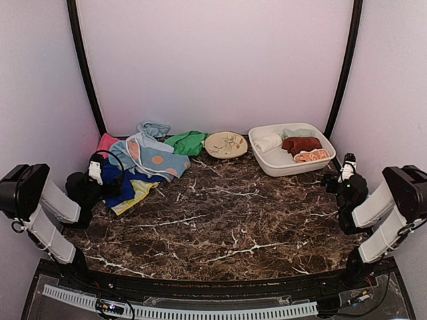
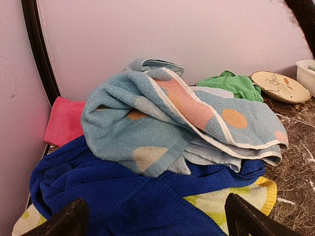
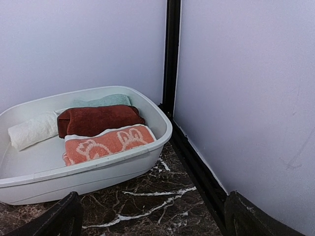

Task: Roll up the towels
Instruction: Reset both arms

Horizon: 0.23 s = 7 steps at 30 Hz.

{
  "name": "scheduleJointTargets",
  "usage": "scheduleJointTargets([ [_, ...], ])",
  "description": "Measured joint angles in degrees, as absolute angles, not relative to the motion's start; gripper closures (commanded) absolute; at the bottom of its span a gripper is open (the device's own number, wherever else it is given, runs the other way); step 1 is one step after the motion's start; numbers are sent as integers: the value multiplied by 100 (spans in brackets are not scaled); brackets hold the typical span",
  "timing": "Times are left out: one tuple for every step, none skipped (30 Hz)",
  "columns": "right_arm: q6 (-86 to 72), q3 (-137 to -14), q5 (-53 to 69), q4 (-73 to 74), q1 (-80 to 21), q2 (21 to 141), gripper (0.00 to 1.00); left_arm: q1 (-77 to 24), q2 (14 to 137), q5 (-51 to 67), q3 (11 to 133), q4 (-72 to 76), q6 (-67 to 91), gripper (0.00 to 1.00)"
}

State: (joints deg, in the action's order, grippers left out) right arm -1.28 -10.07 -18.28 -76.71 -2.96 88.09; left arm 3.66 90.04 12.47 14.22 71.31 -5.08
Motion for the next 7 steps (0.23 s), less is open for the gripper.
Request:
scheduleJointTargets([
  [-126, -1007, -1793, -7671, -296, 8809, 0, 364, 9004, 1240, 1422, 7131, -508, 1],
  [-126, -1007, -1772, -7671, -296, 8812, 0, 364, 9004, 1238, 1422, 7131, -508, 1],
  [-128, -1007, -1756, -7671, -294, 8809, 0, 364, 9004, 1236, 1422, 7131, -508, 1],
  [-128, -1007, -1750, -7671, -294, 8809, 0, 364, 9004, 1232, 1422, 7131, -508, 1],
  [-126, -1007, -1745, -7669, -294, 8812, 0, 364, 9004, 1221, 1422, 7131, -508, 1],
  [-128, -1007, -1737, -7671, -294, 8812, 0, 362, 9004, 1203, 1422, 7131, -508, 1],
  [-126, -1007, -1732, -7671, -294, 8809, 0, 357, 9004, 1181, 1422, 7131, -508, 1],
])
